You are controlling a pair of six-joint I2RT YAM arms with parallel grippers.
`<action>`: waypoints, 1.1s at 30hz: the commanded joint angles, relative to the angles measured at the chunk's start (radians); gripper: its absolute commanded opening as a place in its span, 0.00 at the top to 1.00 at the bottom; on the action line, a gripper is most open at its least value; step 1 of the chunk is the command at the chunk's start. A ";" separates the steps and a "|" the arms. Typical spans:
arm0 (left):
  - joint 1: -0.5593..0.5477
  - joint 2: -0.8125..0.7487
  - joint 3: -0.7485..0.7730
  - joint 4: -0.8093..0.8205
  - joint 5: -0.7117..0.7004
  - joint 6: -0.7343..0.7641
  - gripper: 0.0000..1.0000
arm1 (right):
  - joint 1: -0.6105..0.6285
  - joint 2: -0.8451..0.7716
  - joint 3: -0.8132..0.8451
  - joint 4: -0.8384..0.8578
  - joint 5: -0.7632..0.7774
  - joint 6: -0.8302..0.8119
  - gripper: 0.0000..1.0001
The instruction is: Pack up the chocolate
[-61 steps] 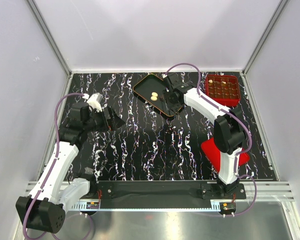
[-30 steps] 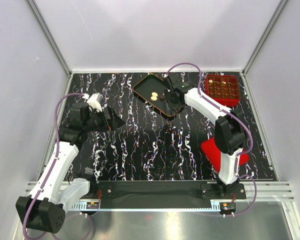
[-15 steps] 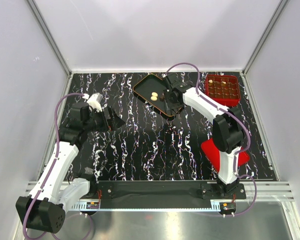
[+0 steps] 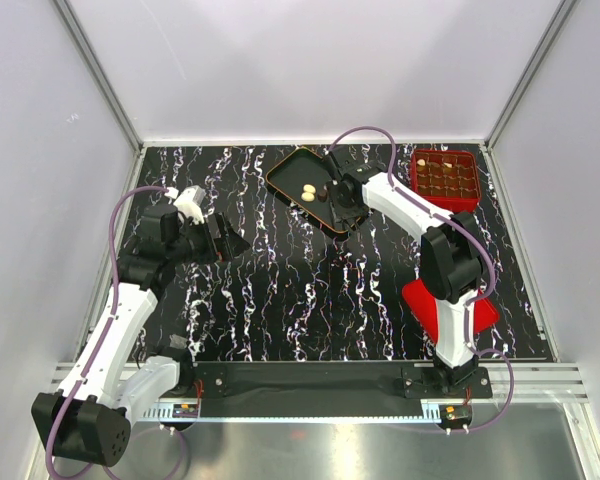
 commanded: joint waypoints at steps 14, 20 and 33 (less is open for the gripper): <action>0.002 -0.007 0.002 0.034 -0.009 0.015 0.01 | 0.009 -0.102 0.099 -0.074 0.040 -0.057 0.69; 0.002 -0.009 0.002 0.037 -0.001 0.015 0.01 | -0.075 -0.190 0.167 -0.167 0.103 -0.069 0.71; 0.001 -0.010 -0.001 0.039 0.002 0.015 0.01 | -0.469 -0.121 0.193 -0.016 0.021 -0.079 0.70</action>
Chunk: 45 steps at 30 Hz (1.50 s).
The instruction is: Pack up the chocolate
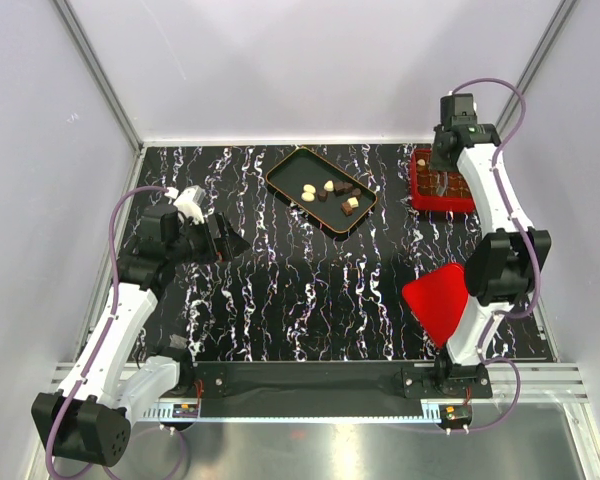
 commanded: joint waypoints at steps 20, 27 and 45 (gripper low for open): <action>0.002 0.013 0.008 0.039 0.002 0.015 0.01 | 0.012 0.160 -0.024 0.140 -0.023 0.034 0.67; 0.002 0.018 0.008 0.039 0.000 0.015 0.01 | 0.010 0.158 -0.004 0.134 -0.007 0.017 0.55; 0.002 -0.005 0.002 0.037 -0.001 0.015 0.01 | 0.290 -0.023 -0.102 0.077 -0.176 0.033 0.54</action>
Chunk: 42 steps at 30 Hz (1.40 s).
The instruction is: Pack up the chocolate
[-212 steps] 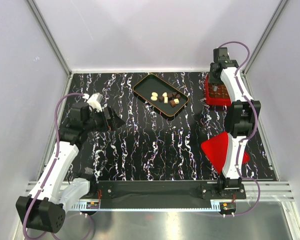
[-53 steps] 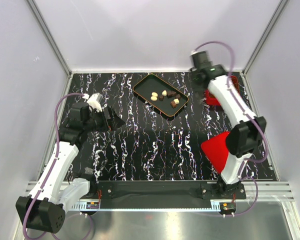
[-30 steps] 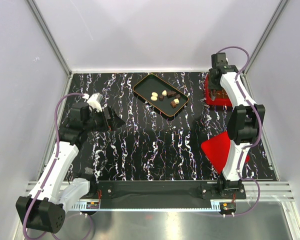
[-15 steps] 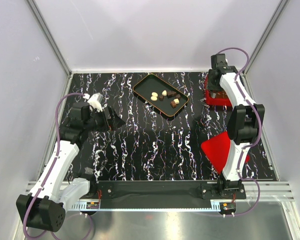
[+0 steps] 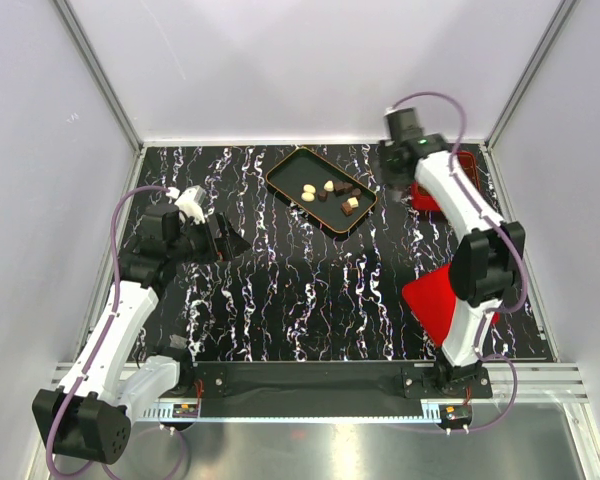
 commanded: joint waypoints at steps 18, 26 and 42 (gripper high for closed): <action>0.002 -0.014 0.002 0.039 -0.005 0.014 0.01 | 0.230 -0.126 -0.278 0.062 -0.087 -0.024 0.53; 0.002 -0.011 0.003 0.039 -0.008 0.014 0.01 | 0.230 -0.115 -0.274 0.050 -0.032 -0.043 0.53; 0.001 -0.009 0.003 0.036 -0.011 0.012 0.01 | 0.229 -0.096 -0.289 0.088 -0.073 -0.037 0.54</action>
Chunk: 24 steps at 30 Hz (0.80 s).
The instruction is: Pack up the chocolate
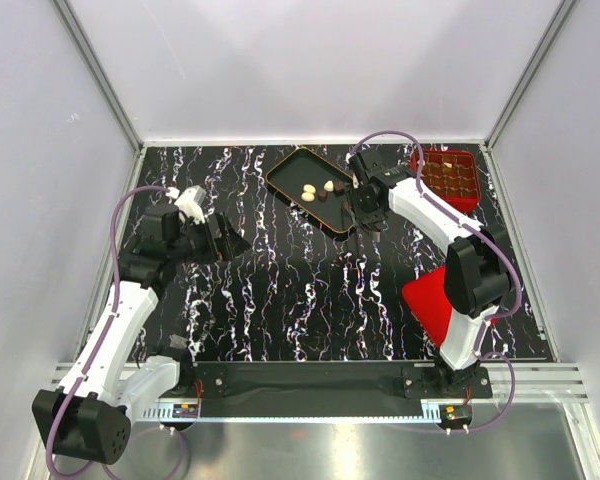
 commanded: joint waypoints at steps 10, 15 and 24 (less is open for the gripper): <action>0.002 -0.007 0.002 0.036 -0.009 0.012 0.01 | 0.011 -0.034 0.061 0.015 -0.017 -0.012 0.65; 0.002 -0.009 0.003 0.036 -0.010 0.012 0.01 | 0.011 -0.069 0.109 -0.014 -0.002 -0.016 0.68; 0.001 -0.013 0.000 0.034 -0.010 0.014 0.01 | -0.177 -0.143 0.182 -0.060 0.064 -0.021 0.68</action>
